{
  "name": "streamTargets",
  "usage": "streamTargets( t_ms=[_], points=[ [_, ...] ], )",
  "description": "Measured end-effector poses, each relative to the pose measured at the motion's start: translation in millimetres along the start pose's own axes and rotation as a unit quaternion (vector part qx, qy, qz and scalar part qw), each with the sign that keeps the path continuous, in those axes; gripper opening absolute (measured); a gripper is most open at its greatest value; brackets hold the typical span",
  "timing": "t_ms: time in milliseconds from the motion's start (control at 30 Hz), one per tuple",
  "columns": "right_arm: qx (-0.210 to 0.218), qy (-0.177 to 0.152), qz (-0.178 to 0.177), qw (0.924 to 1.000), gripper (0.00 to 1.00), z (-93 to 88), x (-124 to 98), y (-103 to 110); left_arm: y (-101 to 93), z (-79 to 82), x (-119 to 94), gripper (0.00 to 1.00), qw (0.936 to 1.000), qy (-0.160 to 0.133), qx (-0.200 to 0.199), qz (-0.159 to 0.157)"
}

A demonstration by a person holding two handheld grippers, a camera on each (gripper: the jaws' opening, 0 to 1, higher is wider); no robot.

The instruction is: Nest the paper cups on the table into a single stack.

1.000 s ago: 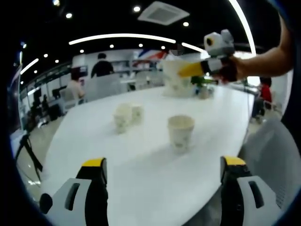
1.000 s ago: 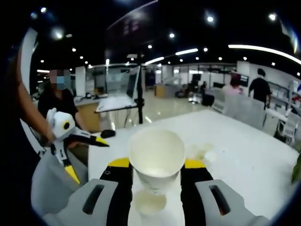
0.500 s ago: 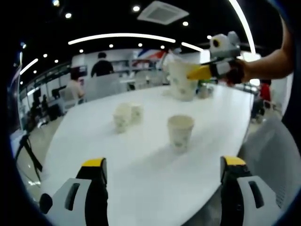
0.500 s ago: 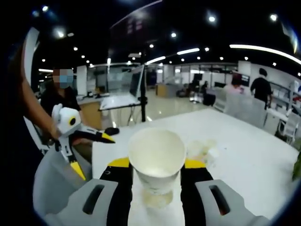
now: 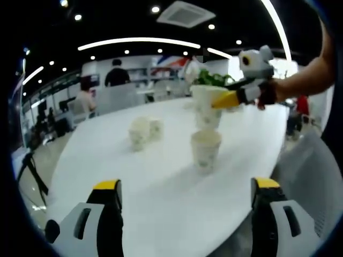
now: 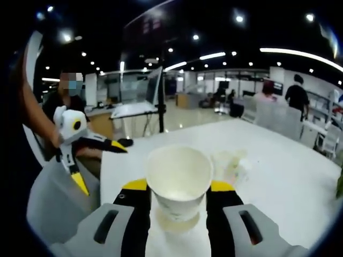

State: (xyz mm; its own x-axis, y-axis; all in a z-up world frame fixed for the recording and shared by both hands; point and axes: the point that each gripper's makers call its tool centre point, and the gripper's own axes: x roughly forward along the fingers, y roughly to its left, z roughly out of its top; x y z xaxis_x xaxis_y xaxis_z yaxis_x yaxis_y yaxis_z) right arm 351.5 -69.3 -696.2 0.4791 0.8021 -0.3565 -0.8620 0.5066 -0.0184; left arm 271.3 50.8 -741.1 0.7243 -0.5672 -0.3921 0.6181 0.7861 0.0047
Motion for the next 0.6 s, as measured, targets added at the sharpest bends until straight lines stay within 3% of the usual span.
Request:
streamTargets(
  t_ms=[333, 433, 600],
  points=[
    [0.017, 0.026, -0.005, 0.9995, 0.38, -32.5, 14.6, 3.8, -0.3, -1.5, 0.5, 0.99, 1.0, 0.003, -0.001, -0.002],
    [0.02, 0.051, -0.007, 0.9985, 0.39, -47.3, 20.6, 6.2, -0.7, -1.8, 0.7, 0.99, 1.0, 0.004, -0.001, -0.003],
    [0.011, 0.066, -0.01, 0.9977, 0.39, -62.3, 25.4, 8.6, -0.2, -2.4, 0.9, 0.99, 1.0, 0.005, 0.0, -0.003]
  ],
)
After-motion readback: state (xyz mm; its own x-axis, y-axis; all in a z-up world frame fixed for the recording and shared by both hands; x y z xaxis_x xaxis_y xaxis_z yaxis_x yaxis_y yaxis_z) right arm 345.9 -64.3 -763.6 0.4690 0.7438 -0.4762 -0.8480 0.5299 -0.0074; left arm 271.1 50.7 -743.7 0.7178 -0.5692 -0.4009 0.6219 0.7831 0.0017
